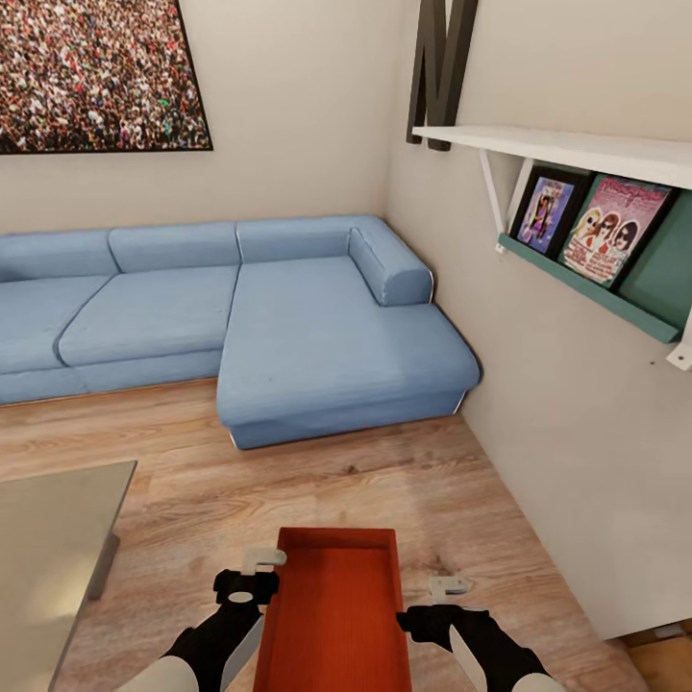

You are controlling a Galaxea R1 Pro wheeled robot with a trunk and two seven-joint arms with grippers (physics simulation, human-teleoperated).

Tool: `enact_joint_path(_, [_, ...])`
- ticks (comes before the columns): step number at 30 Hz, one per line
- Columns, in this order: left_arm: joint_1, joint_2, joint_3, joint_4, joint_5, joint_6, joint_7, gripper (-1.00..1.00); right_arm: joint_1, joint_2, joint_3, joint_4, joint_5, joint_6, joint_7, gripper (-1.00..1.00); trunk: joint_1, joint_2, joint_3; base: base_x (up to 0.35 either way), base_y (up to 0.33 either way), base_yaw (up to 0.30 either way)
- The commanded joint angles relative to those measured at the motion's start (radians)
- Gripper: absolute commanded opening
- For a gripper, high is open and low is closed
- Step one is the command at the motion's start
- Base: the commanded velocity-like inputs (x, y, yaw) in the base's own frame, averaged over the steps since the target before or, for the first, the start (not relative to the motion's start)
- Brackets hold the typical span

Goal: Move the two storage containers from the living room to the garage. In the garage, place one container on the floor and stack the other container on top of it (either order is fine).

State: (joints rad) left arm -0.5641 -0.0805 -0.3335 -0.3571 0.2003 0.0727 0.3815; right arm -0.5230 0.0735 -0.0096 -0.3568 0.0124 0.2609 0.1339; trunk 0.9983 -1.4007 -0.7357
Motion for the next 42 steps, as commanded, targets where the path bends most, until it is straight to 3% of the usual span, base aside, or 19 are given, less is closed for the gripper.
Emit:
enact_joint_path(1, [0.000,0.001,-0.009,-0.002,0.008,0.006,0.002,1.00,0.000,0.000,-0.001,-0.002,0.001,0.006,0.003,1.00,0.004,-0.008,-0.004,0.000,0.000,0.000])
enact_joint_path(16, [0.000,0.002,-0.003,-0.003,0.008,0.003,-0.024,1.00,0.000,-0.004,-0.002,-0.002,-0.005,0.005,0.010,1.00,0.061,-0.113,-0.051,0.000,0.000,0.000])
enact_joint_path(24, [0.000,0.002,-0.004,-0.003,0.007,0.002,-0.023,1.00,0.000,-0.008,-0.009,0.025,-0.011,-0.060,0.011,1.00,0.092,-0.169,-0.076,0.000,0.000,0.000])
enact_joint_path(42, [0.000,0.000,-0.004,-0.003,0.007,0.002,-0.023,1.00,0.000,-0.011,-0.012,0.036,-0.014,-0.068,0.011,1.00,0.161,-0.295,-0.132,0.000,0.000,0.000])
